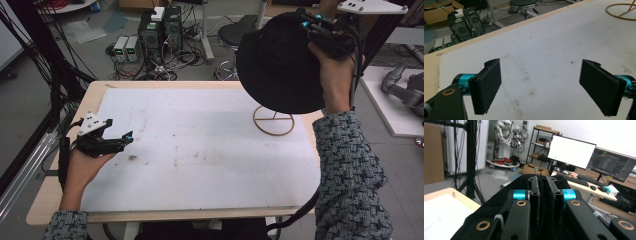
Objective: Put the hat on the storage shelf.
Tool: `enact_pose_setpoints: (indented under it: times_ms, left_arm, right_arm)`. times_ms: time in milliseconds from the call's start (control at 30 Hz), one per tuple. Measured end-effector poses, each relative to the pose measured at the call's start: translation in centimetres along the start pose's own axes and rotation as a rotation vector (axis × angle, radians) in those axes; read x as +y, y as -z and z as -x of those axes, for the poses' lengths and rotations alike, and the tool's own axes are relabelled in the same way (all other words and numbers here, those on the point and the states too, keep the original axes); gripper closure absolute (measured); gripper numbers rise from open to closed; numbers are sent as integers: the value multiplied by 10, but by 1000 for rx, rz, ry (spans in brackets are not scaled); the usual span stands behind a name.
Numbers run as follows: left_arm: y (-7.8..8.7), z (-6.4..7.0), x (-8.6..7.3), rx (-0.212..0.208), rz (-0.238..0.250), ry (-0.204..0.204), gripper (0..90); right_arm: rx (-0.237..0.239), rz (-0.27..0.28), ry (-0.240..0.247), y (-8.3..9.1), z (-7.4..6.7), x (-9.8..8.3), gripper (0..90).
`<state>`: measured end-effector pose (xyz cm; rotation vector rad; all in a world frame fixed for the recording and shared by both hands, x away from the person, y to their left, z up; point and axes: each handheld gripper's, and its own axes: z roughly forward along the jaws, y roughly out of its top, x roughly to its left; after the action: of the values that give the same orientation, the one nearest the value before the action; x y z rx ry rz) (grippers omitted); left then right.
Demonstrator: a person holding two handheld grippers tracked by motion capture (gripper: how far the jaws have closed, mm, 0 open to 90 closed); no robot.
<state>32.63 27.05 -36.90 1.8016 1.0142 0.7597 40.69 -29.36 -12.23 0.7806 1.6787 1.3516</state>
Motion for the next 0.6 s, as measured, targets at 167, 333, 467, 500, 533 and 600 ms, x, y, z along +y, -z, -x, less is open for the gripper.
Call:
enact_pose_setpoints:
  times_ms: [167, 333, 467, 500, 533, 600]
  left_arm:
    - [0, 0, 0, 0, 0, 1, 181]
    - [1, -1, 0, 2, -1, 1, 181]
    - [1, -1, 0, 3, 2, 6, 182]
    - [1, -2, 0, 2, 3, 7, 182]
    - [1, -2, 0, 1, 1, 6, 182]
    - [2, -2, 0, 3, -1, 2, 182]
  right_arm:
    - [-8, -11, -8, -4, 6, -4, 834]
    - [-15, -29, -21, -12, 13, -10, 831]
    - [-15, -44, -17, -16, 15, -14, 831]
    - [-17, -47, -15, -18, 16, -16, 830]
    - [-19, -53, -20, -19, 17, -18, 830]
    - [-23, -60, -40, -21, 21, -23, 830]
